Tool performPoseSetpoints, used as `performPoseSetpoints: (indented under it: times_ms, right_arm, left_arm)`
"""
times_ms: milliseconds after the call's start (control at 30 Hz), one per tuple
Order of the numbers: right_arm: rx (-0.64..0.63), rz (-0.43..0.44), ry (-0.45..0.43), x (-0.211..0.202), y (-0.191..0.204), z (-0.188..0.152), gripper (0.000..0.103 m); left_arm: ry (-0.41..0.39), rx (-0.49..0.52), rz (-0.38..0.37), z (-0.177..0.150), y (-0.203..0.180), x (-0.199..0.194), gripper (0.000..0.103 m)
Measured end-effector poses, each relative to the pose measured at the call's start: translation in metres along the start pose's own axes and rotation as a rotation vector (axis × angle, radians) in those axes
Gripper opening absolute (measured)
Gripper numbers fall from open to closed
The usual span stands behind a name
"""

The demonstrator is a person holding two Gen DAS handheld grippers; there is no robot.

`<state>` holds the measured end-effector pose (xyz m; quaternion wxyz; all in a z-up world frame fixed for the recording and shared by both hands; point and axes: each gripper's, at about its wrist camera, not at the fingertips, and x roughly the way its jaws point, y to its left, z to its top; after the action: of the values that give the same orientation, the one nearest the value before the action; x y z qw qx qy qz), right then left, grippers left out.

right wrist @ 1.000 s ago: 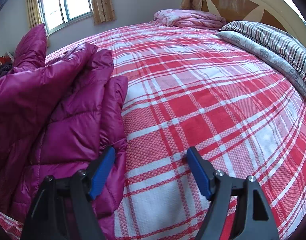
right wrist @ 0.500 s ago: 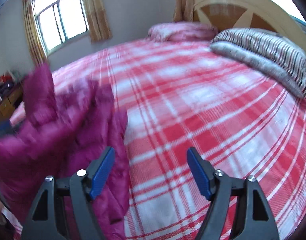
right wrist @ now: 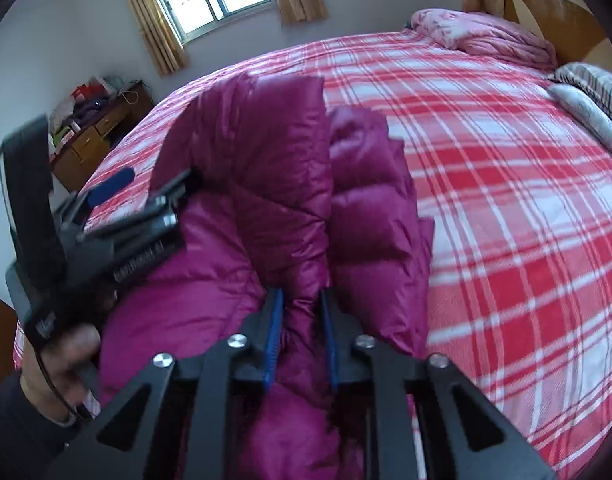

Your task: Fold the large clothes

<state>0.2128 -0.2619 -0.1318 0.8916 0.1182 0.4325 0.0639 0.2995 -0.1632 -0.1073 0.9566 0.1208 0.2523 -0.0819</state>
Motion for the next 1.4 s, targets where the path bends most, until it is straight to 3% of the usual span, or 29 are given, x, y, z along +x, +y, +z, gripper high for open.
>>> performPoseSetpoints:
  times_ms: [133, 233, 333, 467, 567, 667, 700, 833, 967, 1133, 1400]
  right_arm:
    - [0.030, -0.018, -0.007, -0.003, -0.019, -0.018, 0.016]
    - [0.081, -0.026, -0.035, -0.014, -0.027, -0.012, 0.017]
    - [0.065, -0.134, -0.191, -0.052, -0.007, 0.005, 0.024]
    - [0.043, -0.108, -0.280, -0.067, 0.025, 0.051, 0.032]
    - [0.028, -0.106, -0.279, -0.040, 0.039, 0.085, 0.034]
    - [0.015, -0.135, -0.222, -0.009, 0.036, 0.090, 0.034]
    - [0.015, -0.123, -0.199, -0.002, 0.031, 0.085, 0.034]
    - [0.019, -0.161, -0.174, 0.012, 0.008, 0.061, 0.034]
    - [0.045, -0.162, -0.172, 0.016, -0.004, 0.054, 0.034]
    - [0.069, -0.159, -0.169, 0.028, -0.017, 0.046, 0.034]
    - [0.075, -0.163, -0.167, 0.037, -0.021, 0.043, 0.034]
  left_arm:
    - [-0.024, 0.041, -0.024, 0.005, -0.020, -0.006, 0.087]
    - [-0.030, 0.084, -0.026, 0.007, -0.034, -0.006, 0.087]
    - [-0.034, 0.085, -0.036, 0.009, -0.037, -0.008, 0.087]
    - [-0.016, 0.051, -0.059, 0.016, -0.036, -0.005, 0.087]
    - [-0.004, 0.024, -0.024, 0.017, -0.029, -0.006, 0.087]
    - [-0.007, -0.064, 0.119, 0.023, -0.005, -0.007, 0.087]
    - [-0.009, -0.087, 0.135, 0.024, 0.001, -0.006, 0.087]
    - [0.050, -0.123, 0.082, 0.028, 0.004, 0.011, 0.087]
    - [0.089, -0.007, 0.124, 0.017, -0.029, 0.033, 0.087]
    - [0.105, 0.042, 0.146, 0.011, -0.043, 0.042, 0.090]
    - [0.149, 0.002, 0.110, 0.004, -0.037, 0.056, 0.095]
